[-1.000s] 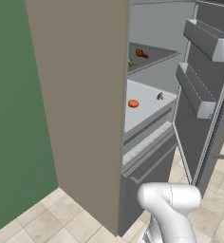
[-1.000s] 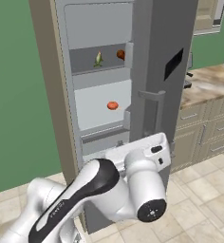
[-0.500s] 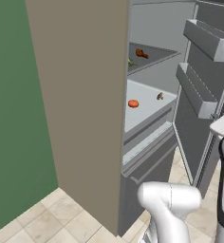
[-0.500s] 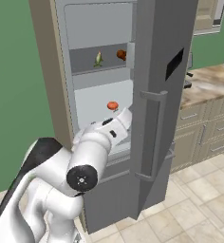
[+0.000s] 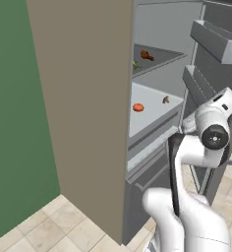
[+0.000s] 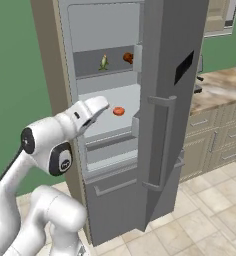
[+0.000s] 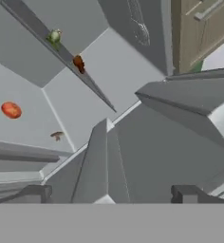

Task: Gather the squash and mushroom from the fridge and place them on a tray on the dining counter. Then gather the chicken drumstick and fish from the fridge and place them on the other tray.

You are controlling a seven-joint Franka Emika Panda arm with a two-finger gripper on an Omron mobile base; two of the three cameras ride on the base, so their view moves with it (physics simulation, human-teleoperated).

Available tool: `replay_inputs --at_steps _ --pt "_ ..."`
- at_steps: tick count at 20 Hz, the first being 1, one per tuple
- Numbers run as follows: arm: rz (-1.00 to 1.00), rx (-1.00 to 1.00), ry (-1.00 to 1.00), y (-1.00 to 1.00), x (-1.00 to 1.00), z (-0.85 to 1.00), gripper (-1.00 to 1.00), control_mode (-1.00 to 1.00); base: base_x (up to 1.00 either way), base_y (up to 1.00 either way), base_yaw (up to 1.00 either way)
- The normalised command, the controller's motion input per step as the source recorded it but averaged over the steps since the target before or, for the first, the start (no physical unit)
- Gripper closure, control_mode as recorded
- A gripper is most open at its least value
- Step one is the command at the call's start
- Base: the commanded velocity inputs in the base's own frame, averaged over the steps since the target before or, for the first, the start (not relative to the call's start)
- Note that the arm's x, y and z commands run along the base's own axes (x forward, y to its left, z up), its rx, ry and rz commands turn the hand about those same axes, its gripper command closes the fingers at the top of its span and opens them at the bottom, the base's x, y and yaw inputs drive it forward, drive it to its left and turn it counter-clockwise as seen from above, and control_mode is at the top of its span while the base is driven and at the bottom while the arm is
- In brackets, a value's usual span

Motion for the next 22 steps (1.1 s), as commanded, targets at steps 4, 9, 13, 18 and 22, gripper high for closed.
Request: replay_inputs --at_steps 4,9,13,18,22 --pt "-0.48 -0.13 0.25 0.13 0.65 0.01 -1.0 -1.0 0.0 0.0 0.0" --pt "-0.44 -0.05 0.27 -0.02 0.47 0.01 -1.0 -1.0 0.0 0.0 0.0" --pt "-0.32 0.0 0.19 -0.33 0.31 -0.02 -1.0 -1.0 0.0 0.0 0.0" --pt "-0.22 0.0 0.1 -0.58 0.22 -0.01 -1.0 -1.0 0.0 0.0 0.0" --pt "-0.15 0.0 0.04 -0.72 0.03 -0.04 -1.0 -1.0 0.0 0.0 0.0"
